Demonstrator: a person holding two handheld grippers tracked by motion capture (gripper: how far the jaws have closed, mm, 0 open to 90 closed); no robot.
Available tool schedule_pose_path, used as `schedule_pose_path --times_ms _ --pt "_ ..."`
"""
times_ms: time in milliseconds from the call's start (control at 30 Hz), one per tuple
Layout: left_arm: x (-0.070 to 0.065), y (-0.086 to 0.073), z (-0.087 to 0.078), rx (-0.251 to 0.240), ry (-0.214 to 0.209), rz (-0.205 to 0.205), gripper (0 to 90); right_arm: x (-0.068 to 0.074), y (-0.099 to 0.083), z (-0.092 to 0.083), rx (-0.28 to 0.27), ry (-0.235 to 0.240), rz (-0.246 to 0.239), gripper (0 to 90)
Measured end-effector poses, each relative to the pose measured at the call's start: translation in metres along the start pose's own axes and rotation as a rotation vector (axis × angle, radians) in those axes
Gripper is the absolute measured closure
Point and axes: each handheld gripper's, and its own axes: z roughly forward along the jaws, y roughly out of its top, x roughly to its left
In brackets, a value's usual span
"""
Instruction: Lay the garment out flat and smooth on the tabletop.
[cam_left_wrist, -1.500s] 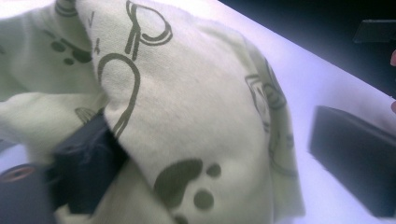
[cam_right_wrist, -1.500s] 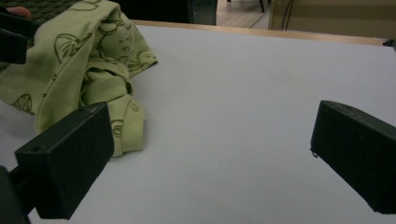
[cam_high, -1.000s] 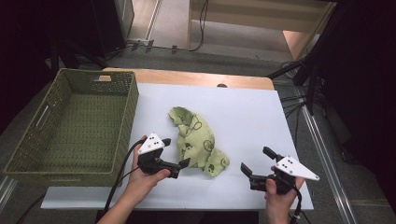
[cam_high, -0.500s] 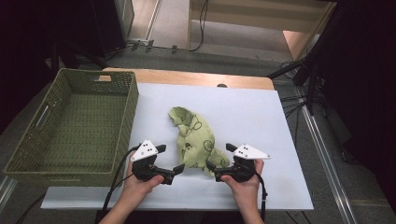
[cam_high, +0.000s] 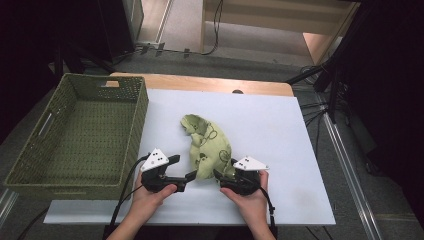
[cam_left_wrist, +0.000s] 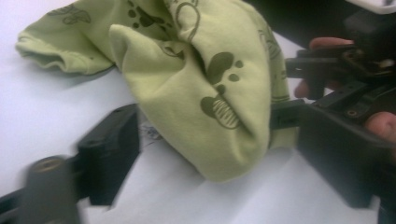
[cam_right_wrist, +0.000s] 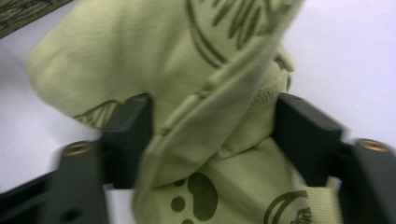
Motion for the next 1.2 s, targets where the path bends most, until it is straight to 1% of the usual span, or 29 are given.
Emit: schedule_pose_path --times_ms 67,100,133,167,200,233,267,300,333,367,433,467,567,633,667,700,733,767,800,833,933,967,1000,1033,1067,1100,1133,1167,1200 --pt "0.002 0.0 0.003 0.014 0.013 -0.008 33.8 -0.001 -0.002 0.0 0.008 0.025 -0.008 46.3" --pt "0.003 0.0 0.005 0.024 0.021 -0.015 38.4 -0.001 -0.002 -0.001 0.011 0.021 -0.018 52.5" --pt "0.004 -0.001 0.007 0.033 0.029 -0.023 45.1 -0.001 -0.003 -0.003 0.01 0.012 -0.024 57.9" --pt "0.005 -0.001 0.009 0.04 0.03 -0.026 51.4 -0.002 -0.004 -0.004 0.006 0.019 -0.024 63.8" --pt "0.006 -0.002 0.012 0.052 0.021 -0.031 55.5 -0.004 -0.004 -0.006 0.0 0.025 -0.023 67.4" --pt "0.005 -0.003 0.014 0.059 0.018 -0.029 63.2 -0.005 -0.005 -0.008 -0.01 0.038 -0.017 70.6" --pt "0.005 -0.005 0.017 0.071 0.01 -0.021 69.8 -0.006 -0.005 -0.009 -0.02 0.045 -0.025 71.6" --pt "0.005 -0.006 0.02 0.085 -0.001 -0.019 79.7 -0.007 -0.005 -0.011 -0.027 0.049 -0.03 72.5" --pt "0.004 -0.007 0.022 0.093 -0.006 -0.016 85.0 -0.007 -0.004 -0.012 -0.038 0.053 -0.036 72.9" --pt "0.003 -0.008 0.023 0.092 -0.001 -0.008 90.0 -0.006 -0.004 -0.014 -0.048 0.056 -0.04 73.1" --pt "0.002 -0.008 0.022 0.087 -0.025 -0.005 90.0 -0.006 -0.003 -0.019 -0.077 0.056 -0.046 73.4" --pt "0.001 -0.007 0.021 0.084 -0.033 0.0 90.0 -0.006 -0.001 -0.024 -0.102 0.054 -0.05 73.5" --pt "-0.006 -0.003 0.014 0.06 -0.059 0.037 90.0 -0.01 0.001 -0.04 -0.155 0.047 -0.045 73.7" --pt "-0.009 -0.001 0.009 0.047 -0.089 0.048 90.0 -0.017 0.001 -0.054 -0.19 0.045 -0.03 74.2" --pt "-0.011 0.0 0.007 0.043 -0.091 0.055 90.0 -0.021 0.001 -0.061 -0.211 0.038 -0.02 75.1" --pt "-0.011 0.0 0.007 0.042 -0.094 0.058 90.0 -0.027 -0.001 -0.071 -0.229 0.018 -0.012 75.6" --pt "-0.01 -0.001 0.006 0.042 -0.091 0.056 90.0 -0.032 -0.002 -0.077 -0.243 0.009 -0.001 75.8" --pt "-0.009 -0.001 0.006 0.04 -0.086 0.05 90.0 -0.04 -0.004 -0.085 -0.257 -0.026 0.02 76.9" --pt "-0.008 -0.002 0.007 0.044 -0.083 0.044 90.0 -0.046 -0.006 -0.09 -0.244 -0.071 0.04 79.2" --pt "-0.006 -0.003 0.009 0.05 -0.077 0.032 90.0 -0.054 -0.009 -0.093 -0.219 -0.136 0.063 81.2" --pt "-0.005 -0.006 0.015 0.064 -0.077 0.006 89.1 -0.081 -0.022 -0.097 -0.172 -0.232 0.145 83.4" --pt "-0.005 -0.006 0.018 0.069 -0.083 -0.002 83.5 -0.088 -0.025 -0.097 -0.159 -0.24 0.166 83.6" --pt "-0.006 -0.007 0.021 0.068 -0.076 -0.003 75.3 -0.092 -0.027 -0.098 -0.16 -0.241 0.181 83.8" --pt "-0.007 -0.006 0.023 0.068 -0.062 -0.008 66.9 -0.094 -0.027 -0.1 -0.157 -0.268 0.173 84.0" --pt "-0.006 -0.006 0.026 0.071 -0.06 -0.014 58.7 -0.095 -0.026 -0.102 -0.153 -0.301 0.164 84.2" --pt "-0.005 -0.005 0.029 0.082 -0.06 -0.021 53.8 -0.097 -0.026 -0.104 -0.155 -0.332 0.161 84.3" --pt "-0.005 -0.003 0.033 0.09 -0.048 -0.026 47.1 -0.101 -0.026 -0.107 -0.162 -0.363 0.171 84.3" --pt "-0.004 -0.003 0.035 0.095 -0.046 -0.027 41.2 -0.108 -0.028 -0.11 -0.173 -0.396 0.191 84.3" --pt "-0.005 -0.003 0.037 0.091 -0.066 -0.024 40.0 -0.112 -0.031 -0.112 -0.176 -0.411 0.213 84.2"
